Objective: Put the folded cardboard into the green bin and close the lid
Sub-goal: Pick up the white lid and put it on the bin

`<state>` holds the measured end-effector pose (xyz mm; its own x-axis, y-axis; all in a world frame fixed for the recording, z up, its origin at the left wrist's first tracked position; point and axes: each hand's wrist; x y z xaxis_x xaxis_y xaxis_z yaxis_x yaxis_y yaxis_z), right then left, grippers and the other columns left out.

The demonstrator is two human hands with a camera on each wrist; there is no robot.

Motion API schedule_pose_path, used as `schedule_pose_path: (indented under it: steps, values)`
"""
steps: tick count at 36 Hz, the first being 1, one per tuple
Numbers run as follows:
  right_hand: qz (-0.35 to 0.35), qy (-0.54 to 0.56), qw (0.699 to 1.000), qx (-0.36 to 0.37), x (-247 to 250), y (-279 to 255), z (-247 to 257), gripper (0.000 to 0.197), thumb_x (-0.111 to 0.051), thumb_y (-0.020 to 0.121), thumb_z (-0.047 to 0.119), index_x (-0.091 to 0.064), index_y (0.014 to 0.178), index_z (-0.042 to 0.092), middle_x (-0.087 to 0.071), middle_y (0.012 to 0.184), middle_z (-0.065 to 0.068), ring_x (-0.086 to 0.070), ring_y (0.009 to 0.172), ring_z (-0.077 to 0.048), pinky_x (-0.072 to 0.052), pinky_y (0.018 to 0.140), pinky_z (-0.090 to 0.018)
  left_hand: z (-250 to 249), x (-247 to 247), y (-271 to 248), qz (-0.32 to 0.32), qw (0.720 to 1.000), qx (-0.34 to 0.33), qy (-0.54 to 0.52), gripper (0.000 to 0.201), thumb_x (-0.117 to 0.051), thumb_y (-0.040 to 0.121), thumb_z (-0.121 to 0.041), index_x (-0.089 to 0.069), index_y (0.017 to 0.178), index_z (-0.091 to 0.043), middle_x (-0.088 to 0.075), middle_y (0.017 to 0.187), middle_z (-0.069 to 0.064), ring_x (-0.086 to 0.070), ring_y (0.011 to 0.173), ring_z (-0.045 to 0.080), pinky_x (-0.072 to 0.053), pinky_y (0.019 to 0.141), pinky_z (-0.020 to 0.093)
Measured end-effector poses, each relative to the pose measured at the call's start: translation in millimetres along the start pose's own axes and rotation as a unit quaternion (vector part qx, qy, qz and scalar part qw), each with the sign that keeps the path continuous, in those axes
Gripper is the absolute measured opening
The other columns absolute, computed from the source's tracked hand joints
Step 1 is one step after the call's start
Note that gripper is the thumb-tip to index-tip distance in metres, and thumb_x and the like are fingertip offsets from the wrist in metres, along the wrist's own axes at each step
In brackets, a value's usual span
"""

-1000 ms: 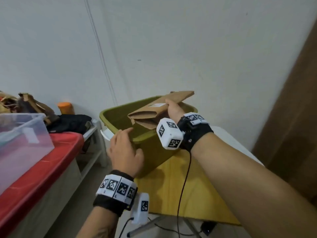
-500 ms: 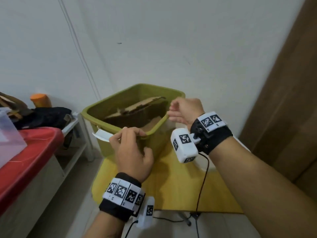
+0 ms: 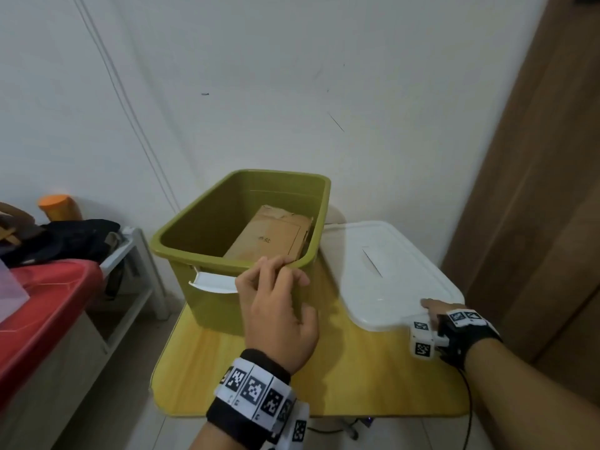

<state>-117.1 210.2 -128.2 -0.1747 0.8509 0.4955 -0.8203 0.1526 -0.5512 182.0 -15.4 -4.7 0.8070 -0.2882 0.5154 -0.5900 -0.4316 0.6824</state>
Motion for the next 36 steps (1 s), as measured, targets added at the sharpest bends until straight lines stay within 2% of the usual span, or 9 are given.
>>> schedule_pose_path:
  steps: [3,7,10,15,21,24,27,31,36]
  values:
    - [0.043,0.052,0.995,0.078,10,109,-22,0.084,-0.070,0.076,0.040,-0.048,0.147,0.001,-0.049,0.151,-0.023,-0.055,0.113,-0.031,-0.047,0.109,-0.048,-5,-8,0,0.008,1.000,-0.007,0.006,0.026,-0.064,0.059,-0.011,-0.063,0.084,-0.019,-0.063,0.119,0.002,-0.035,0.122,0.026,-0.023,0.101,0.028]
    - [-0.040,0.131,0.990,0.024,42,-18,13,0.062,-0.065,0.074,0.057,-0.061,0.107,0.004,-0.071,0.102,-0.017,-0.070,0.090,-0.033,-0.056,0.081,-0.043,-11,-13,0,0.029,0.999,-0.005,0.018,0.024,-0.065,0.060,-0.014,-0.061,0.083,-0.023,-0.061,0.125,0.002,-0.033,0.127,0.029,-0.033,0.103,0.043]
    - [-0.062,0.184,0.980,0.049,61,-59,33,0.068,-0.068,0.080,0.054,-0.064,0.121,-0.001,-0.070,0.094,-0.016,-0.066,0.075,-0.034,-0.052,0.074,-0.039,-17,-16,1,0.045,0.999,-0.005,0.003,0.024,-0.064,0.061,-0.017,-0.060,0.083,-0.025,-0.058,0.131,0.001,-0.030,0.131,0.028,-0.033,0.104,0.044]
    - [-0.079,0.249,0.959,0.112,87,-107,70,0.030,-0.066,0.094,0.030,-0.061,0.114,0.009,-0.057,0.079,-0.011,-0.051,0.059,-0.022,-0.034,0.050,-0.032,-34,-24,3,0.066,0.996,-0.003,-0.051,0.021,-0.061,0.063,-0.018,-0.060,0.082,-0.027,-0.056,0.139,-0.001,-0.029,0.134,0.025,-0.030,0.103,0.038]
    - [-0.072,0.316,0.933,0.156,93,-149,90,0.058,-0.078,0.072,0.038,-0.066,0.120,0.010,-0.070,0.109,-0.008,-0.062,0.060,-0.020,-0.043,0.038,-0.021,-42,-13,6,0.019,0.973,0.028,-0.228,0.028,-0.063,0.070,-0.005,-0.057,0.073,-0.032,-0.063,0.127,-0.004,-0.057,0.117,0.006,-0.049,0.086,0.024]
    - [-0.058,0.369,0.911,0.174,89,-173,99,0.059,-0.084,0.060,0.032,-0.070,0.114,0.013,-0.073,0.105,-0.005,-0.073,0.072,-0.024,-0.059,0.059,-0.030,-40,-1,10,-0.081,0.948,0.082,-0.298,0.024,-0.060,0.075,0.004,-0.060,0.068,-0.018,-0.070,0.095,0.002,-0.065,0.089,0.007,-0.052,0.069,0.019]
    - [-0.039,0.417,0.883,0.210,76,-188,111,0.071,-0.088,0.046,0.030,-0.071,0.113,0.014,-0.075,0.108,-0.010,-0.077,0.089,-0.036,-0.063,0.075,-0.044,-35,10,11,-0.158,0.917,0.176,-0.321,0.018,-0.059,0.074,0.001,-0.058,0.070,-0.017,-0.061,0.077,0.006,-0.056,0.071,0.022,-0.052,0.065,0.040]
    - [0.025,0.476,0.849,0.229,48,-225,124,0.095,-0.090,0.050,0.021,-0.055,0.137,0.012,-0.069,0.119,-0.015,-0.077,0.085,-0.036,-0.065,0.060,-0.048,-28,16,15,-0.205,0.860,0.391,-0.256,0.036,-0.071,0.067,-0.013,-0.050,0.093,-0.026,-0.049,0.112,0.004,-0.048,0.112,0.030,-0.043,0.098,0.053]
    - [0.084,0.460,0.852,0.234,3,-286,127,0.073,-0.074,0.082,-0.002,-0.042,0.147,0.011,-0.061,0.127,-0.016,-0.070,0.090,-0.035,-0.054,0.036,-0.027,-23,24,23,-0.174,0.658,0.628,-0.376,0.080,-0.078,0.064,-0.022,-0.036,0.133,-0.020,-0.041,0.141,0.015,-0.046,0.119,0.037,-0.043,0.099,0.051]
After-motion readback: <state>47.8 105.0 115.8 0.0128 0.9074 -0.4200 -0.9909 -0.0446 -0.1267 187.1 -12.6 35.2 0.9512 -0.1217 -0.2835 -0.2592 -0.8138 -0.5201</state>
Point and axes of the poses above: each hand's wrist, its own y-axis towards the middle knuckle, its own x-axis out of the back of the hand, z = x × y
